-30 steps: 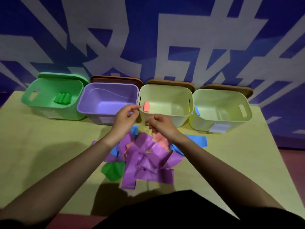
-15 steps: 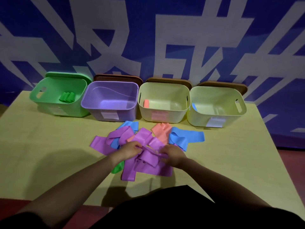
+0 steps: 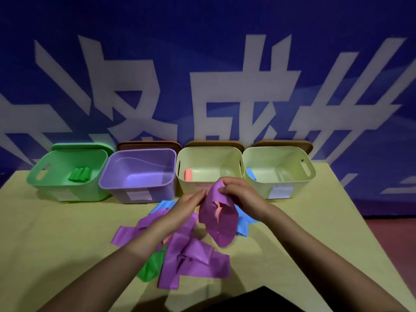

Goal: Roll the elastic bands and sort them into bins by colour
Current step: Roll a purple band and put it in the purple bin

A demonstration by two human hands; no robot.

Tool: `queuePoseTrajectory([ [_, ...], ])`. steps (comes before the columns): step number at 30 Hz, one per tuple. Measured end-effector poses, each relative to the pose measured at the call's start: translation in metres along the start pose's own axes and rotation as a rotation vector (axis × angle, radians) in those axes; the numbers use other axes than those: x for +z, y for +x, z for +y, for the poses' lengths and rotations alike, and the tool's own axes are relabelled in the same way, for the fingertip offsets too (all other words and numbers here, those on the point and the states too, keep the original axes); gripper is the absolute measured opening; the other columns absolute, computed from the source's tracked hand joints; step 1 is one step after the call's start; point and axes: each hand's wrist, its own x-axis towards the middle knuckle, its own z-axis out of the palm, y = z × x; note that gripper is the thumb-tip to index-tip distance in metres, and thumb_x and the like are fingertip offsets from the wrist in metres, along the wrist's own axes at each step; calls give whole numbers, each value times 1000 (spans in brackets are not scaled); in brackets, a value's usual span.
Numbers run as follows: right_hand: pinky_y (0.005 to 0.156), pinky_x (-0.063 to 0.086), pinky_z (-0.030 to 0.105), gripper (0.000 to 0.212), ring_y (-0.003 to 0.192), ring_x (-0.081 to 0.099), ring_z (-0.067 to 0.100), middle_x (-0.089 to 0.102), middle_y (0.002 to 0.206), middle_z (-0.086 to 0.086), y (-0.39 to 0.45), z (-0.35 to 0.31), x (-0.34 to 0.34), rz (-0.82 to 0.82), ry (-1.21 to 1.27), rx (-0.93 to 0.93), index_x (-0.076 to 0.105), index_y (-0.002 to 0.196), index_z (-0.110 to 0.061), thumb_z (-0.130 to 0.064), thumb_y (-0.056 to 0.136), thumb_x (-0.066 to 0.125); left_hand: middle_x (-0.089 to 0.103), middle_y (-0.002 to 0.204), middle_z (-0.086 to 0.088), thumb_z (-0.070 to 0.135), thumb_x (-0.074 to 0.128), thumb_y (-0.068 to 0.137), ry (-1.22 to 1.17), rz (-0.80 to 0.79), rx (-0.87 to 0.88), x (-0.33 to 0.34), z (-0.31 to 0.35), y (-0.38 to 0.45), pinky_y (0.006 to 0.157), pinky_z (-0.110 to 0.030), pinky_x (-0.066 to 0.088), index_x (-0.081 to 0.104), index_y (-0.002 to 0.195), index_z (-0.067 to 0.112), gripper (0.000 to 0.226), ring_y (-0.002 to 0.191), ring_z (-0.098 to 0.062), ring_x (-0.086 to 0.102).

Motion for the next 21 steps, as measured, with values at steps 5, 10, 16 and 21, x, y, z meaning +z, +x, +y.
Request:
queuePoseTrajectory([
  [5,57,33,25,10,65,46,15,50,71,6,-5,-29,-21,-155,-202,18,59,79,-11,-20,82,58,61,63,-5,19,60,88,-556,181,-16,2,32,-5,56,-25,50,61,81,8,13,57,-16,62],
  [10,59,33,22,20,65,44,13,50,70,4,-7,-33,-31,-183,-340,51,59,76,-9,-27,84,59,55,68,-7,31,74,72,-716,278,-11,-23,60,-9,82,-39,43,60,65,18,21,75,-26,57],
  [16,60,37,19,14,65,46,9,52,71,-2,-10,-28,-15,-127,-155,-43,60,80,-13,-25,86,58,58,59,-1,23,60,91,-453,190,14,-36,62,-15,62,-30,41,60,70,17,21,58,-15,55],
  [21,57,43,14,18,64,56,6,63,73,-4,-6,-35,8,-69,54,-63,63,92,-7,-20,81,58,54,65,3,16,54,95,-144,131,29,-27,47,-25,63,-24,39,59,73,16,23,64,-10,50],
])
